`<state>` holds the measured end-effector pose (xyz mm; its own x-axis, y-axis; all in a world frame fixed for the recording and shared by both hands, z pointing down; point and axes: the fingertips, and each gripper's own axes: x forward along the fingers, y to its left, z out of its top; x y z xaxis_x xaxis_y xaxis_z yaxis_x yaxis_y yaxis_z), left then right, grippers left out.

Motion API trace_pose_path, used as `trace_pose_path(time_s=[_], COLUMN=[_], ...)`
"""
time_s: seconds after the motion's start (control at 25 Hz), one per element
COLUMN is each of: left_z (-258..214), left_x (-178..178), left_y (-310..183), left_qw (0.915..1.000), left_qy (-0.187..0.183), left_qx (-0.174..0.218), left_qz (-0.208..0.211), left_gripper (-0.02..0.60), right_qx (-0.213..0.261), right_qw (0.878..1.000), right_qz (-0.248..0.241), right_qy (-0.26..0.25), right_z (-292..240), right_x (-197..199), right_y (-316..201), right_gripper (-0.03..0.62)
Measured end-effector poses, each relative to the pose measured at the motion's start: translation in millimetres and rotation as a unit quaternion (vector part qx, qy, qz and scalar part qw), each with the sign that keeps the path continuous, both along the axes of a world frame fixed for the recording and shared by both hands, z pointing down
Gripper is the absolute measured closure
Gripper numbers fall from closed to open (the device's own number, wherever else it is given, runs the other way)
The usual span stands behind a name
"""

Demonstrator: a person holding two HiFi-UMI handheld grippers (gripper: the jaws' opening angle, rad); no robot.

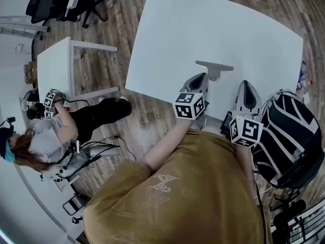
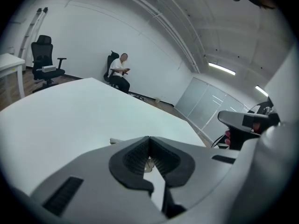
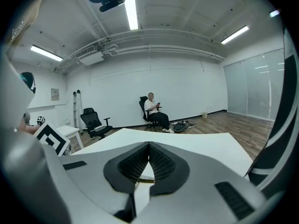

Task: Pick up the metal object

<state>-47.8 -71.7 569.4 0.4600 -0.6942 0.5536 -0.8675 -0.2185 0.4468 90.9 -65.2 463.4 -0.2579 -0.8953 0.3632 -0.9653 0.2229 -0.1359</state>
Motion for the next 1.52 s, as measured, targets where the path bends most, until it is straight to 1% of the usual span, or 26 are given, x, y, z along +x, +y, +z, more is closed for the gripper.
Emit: trace_pose_path(time_s=[0.2,0.36,0.48,0.68,0.72,0.76,0.8,0.88,0.92,0.96,1.04,1.12,1.24,1.36,1.52], left_z=[24.8,38.0,48.5,54.6,54.2,52.9,49.6,40.6,38.9,39.3,44.0,49.0,53.2,54.0,57.8], left_x=[7.1,7.2,4.7,6.1,7.0,7.8,8.9,12.8,14.5,16.1,19.8,23.4,28.3,31.9,34.8], left_y=[5.4,8.0,8.8,9.2,10.0,10.5,9.7,5.4,4.1,3.7,4.1,4.4,3.0,-1.1,-5.1], left_qw=[0.9987,0.9963,0.9920,0.9802,0.9761,0.9697,0.9609,0.9396,0.9299,0.9218,0.9097,0.9003,0.8917,0.8799,0.8690], left_qy=[0.024,0.048,0.077,0.142,0.160,0.185,0.216,0.280,0.304,0.321,0.342,0.357,0.370,0.392,0.410], left_qx=[-0.044,-0.070,-0.095,-0.126,-0.133,-0.142,-0.152,-0.167,-0.175,-0.182,-0.198,-0.212,-0.223,-0.231,-0.240], left_qz=[0.003,-0.014,-0.031,-0.057,-0.064,-0.073,-0.084,-0.105,-0.113,-0.118,-0.125,-0.131,-0.133,-0.137,-0.140], left_gripper=[0.575,0.575,0.566,0.528,0.525,0.521,0.512,0.506,0.505,0.505,0.505,0.506,0.506,0.506,0.506], right_qx=[-0.014,-0.021,-0.025,-0.031,-0.032,-0.034,-0.034,-0.034,-0.034,-0.035,-0.037,-0.038,-0.039,-0.040,-0.040], right_qw=[1.000,1.000,1.000,1.000,0.999,0.999,0.999,0.999,0.999,0.999,0.999,0.999,0.999,0.999,0.999], right_qz=[0.001,0.003,0.002,-0.003,-0.005,-0.007,-0.008,-0.006,-0.005,-0.003,0.002,0.005,0.009,0.010,0.013], right_qy=[0.000,0.003,0.004,0.004,0.005,0.007,0.008,0.009,0.009,0.008,0.009,0.010,0.011,0.012,0.008], right_z=[10.1,16.6,22.9,30.6,31.9,32.9,33.4,33.5,33.6,33.8,34.8,36.2,36.7,37.1,39.1], right_x=[0.2,3.5,3.4,2.8,1.9,1.0,0.6,1.3,2.1,3.1,5.8,8.3,9.6,9.3,11.5], right_y=[-0.8,-2.0,-4.0,-6.7,-6.6,-6.6,-6.9,-9.1,-10.3,-11.2,-11.5,-11.1,-12.5,-14.6,-15.1], right_gripper=[0.586,0.586,0.585,0.585,0.585,0.585,0.586,0.585,0.585,0.586,0.586,0.586,0.585,0.586,0.585])
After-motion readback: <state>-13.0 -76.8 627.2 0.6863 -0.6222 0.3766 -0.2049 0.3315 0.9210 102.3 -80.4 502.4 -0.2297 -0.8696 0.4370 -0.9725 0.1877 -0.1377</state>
